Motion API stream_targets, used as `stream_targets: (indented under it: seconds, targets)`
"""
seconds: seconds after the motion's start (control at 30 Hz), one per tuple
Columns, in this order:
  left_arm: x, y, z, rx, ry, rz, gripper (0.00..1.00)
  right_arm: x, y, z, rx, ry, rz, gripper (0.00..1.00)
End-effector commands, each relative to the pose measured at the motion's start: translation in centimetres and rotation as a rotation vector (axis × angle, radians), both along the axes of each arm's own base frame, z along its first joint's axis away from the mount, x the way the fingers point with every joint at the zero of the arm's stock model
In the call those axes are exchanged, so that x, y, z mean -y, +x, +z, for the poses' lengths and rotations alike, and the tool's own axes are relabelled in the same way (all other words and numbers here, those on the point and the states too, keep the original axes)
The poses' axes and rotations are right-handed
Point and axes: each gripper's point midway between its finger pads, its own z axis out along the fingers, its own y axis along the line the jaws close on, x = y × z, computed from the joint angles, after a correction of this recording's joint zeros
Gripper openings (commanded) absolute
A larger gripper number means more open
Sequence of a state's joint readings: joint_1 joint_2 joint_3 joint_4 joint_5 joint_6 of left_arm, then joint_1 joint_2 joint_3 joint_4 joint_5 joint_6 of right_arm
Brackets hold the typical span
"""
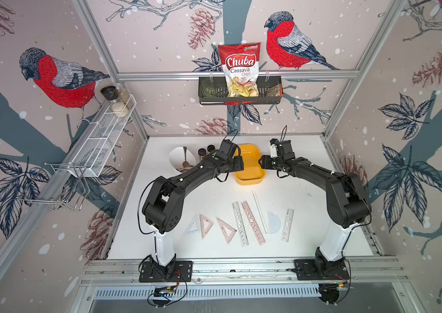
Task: Put the scattered rulers into the storage box
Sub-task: Pick up the ruler from the center of the board.
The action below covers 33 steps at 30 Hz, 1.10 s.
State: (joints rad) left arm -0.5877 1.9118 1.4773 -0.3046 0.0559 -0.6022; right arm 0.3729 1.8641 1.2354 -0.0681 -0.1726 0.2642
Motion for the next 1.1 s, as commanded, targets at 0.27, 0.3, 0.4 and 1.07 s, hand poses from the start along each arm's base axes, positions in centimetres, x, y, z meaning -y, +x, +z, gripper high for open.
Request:
stream_targets:
  seconds: [0.27, 0.3, 0.4, 1.07]
  targets:
    - [1.4, 1.7, -3.7, -0.065, 0.012, -0.047, 0.66, -1.1, 0.1, -1.2, -0.036, 0.024, 0.04, 0.53]
    - [1.6, 1.9, -4.0, -0.068, 0.012, -0.053, 0.65, -1.2, 0.1, -1.3, -0.037, 0.025, 0.041, 0.52]
    - [2.1, 2.3, -4.3, -0.069, 0.011, -0.075, 0.64, -1.4, 0.0, -1.4, -0.042, 0.024, 0.046, 0.52]
    - [3.0, 2.2, -3.8, -0.057, -0.02, -0.094, 0.64, 0.7, -1.1, -1.0, -0.062, 0.004, -0.015, 0.57]
